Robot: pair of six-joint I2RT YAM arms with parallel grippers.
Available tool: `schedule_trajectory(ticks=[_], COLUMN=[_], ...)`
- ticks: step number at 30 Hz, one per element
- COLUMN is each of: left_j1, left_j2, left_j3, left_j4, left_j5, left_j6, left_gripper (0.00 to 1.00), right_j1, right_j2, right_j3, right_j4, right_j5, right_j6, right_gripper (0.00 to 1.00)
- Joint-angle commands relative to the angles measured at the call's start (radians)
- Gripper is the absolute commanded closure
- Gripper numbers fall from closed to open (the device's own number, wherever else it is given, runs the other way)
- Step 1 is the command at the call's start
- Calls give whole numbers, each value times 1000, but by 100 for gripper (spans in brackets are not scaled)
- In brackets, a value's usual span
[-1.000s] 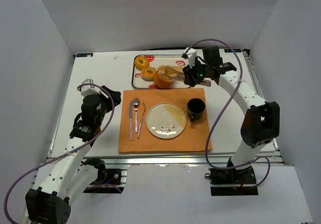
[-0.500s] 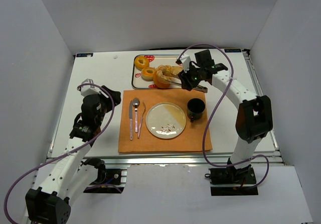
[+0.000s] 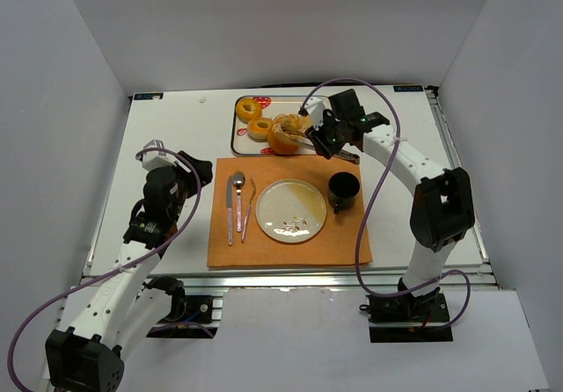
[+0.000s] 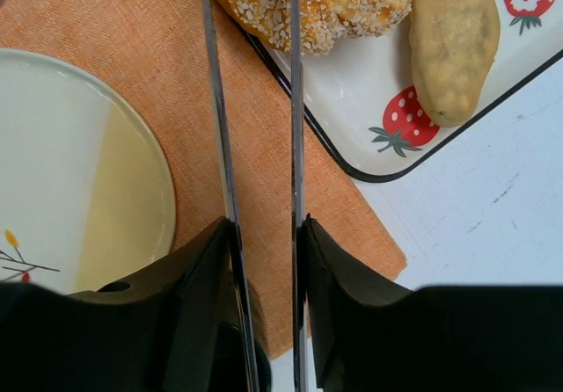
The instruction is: Place the bread
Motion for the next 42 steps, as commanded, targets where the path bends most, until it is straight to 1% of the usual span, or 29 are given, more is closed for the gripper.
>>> schedule_trajectory(ticks=[1,3,4,6,7,8,9,10,13,16,17,19,20,21,24,26,32,33,35,36,37,40,42], left_j1=[-1,-1,-1,-1,-1,-1,-1,-1,-1,-1,-1,-1,-1,-1,-1,-1,-1,-1,-1,-1,-1,-1,-1], left_j2=[-26,-29,-31,-37,-39,-42,-40,-39,-31,-19,-17,-13,-11,-11,-9,-8,10,14,15,15,14,6,3], left_j3=[-4,-4,-4,-6,-6,-6,-4,-3,3,10,11,14,14,14,11,3,3,2,0,0,0,-6,-7], left_j4=[14,13,10,10,11,10,10,13,20,30,31,36,36,37,39,45,65,68,74,74,76,77,73], left_j5=[-7,-9,-9,-10,-12,-12,-10,-9,-6,-1,-1,3,3,3,6,11,25,26,26,28,28,26,26], left_j6=[-5,-5,-7,-7,-8,-8,-8,-8,-5,-4,-4,-2,-2,-2,0,-2,-5,-4,-5,-5,-7,-10,-11], left_gripper=[27,27,27,27,27,27,27,27,27,27,27,27,27,27,27,27,27,27,27,27,27,27,27], right_j1=[26,28,28,26,22,20,19,16,-1,-9,-10,-10,-10,-9,-9,-10,-7,-9,-9,-9,-9,-9,-9], right_j2=[-26,-34,-40,-68,-83,-103,-142,-158,-219,-287,-311,-383,-408,-458,-549,-597,-646,-649,-651,-652,-651,-660,-664], right_j3=[-1,-1,-1,-3,0,0,0,3,13,-24,-82,-150,-182,-246,-349,-380,-435,-441,-452,-451,-448,-448,-449], right_j4=[45,43,43,37,26,31,41,54,57,34,19,-7,-35,-67,-104,-110,-167,-176,-219,-234,-248,-284,-297], right_j5=[49,58,58,43,29,5,3,1,-34,-126,-179,-238,-281,-296,-307,-296,-296,-298,-310,-316,-325,-353,-356], right_j6=[4,9,9,3,3,3,3,-8,-26,-68,-89,-141,-210,-235,-301,-319,-364,-370,-398,-404,-414,-431,-438], right_gripper=[59,66,74,82,91,93,98,100,100,100,100,100,100,100,100,100,100,99,84,84,77,68,65])
